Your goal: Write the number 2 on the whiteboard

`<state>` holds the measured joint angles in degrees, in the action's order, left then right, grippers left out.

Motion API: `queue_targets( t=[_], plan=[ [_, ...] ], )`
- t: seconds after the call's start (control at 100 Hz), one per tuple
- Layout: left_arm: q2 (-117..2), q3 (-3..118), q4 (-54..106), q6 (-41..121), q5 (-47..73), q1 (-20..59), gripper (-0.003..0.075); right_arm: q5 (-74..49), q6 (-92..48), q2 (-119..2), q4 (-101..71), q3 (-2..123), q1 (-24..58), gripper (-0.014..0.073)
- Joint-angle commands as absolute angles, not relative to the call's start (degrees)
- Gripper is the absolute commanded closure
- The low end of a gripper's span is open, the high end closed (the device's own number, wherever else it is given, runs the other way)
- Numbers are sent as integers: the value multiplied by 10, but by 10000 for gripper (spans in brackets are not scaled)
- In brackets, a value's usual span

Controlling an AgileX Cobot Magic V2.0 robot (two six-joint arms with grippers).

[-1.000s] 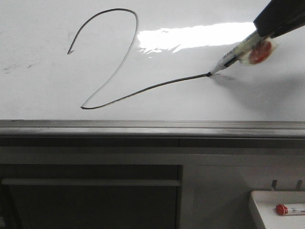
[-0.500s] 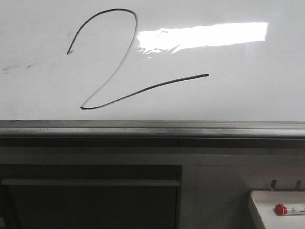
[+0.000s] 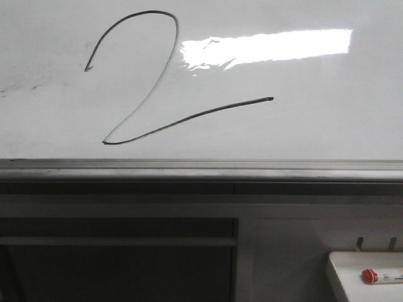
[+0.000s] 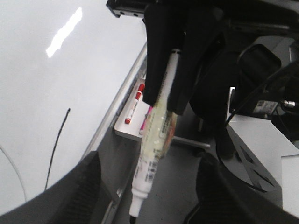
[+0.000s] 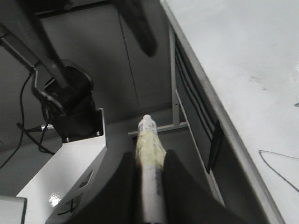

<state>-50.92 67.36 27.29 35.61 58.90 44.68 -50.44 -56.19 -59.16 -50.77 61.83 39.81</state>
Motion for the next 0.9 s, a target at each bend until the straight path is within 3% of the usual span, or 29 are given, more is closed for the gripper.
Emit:
queue_targets(
  t=[0.0, 0.3, 0.44, 0.74, 0.89],
  plan=[
    [-527, 701, 302, 359, 602, 451, 304, -458, -572, -591, -521, 637, 432, 655],
    [-564, 704, 333, 359, 670, 451, 348, -426, -586, -593, -519, 637, 471, 655],
    [-564, 704, 333, 359, 660, 451, 440, -442, -586, -593, -519, 637, 471, 655],
    [-580, 704, 334, 359, 648, 451, 731, -451, -586, -593, -532, 637, 471, 655],
    [-596, 704, 334, 359, 661, 451, 741, -452, -586, -593, -532, 637, 471, 655]
  ],
)
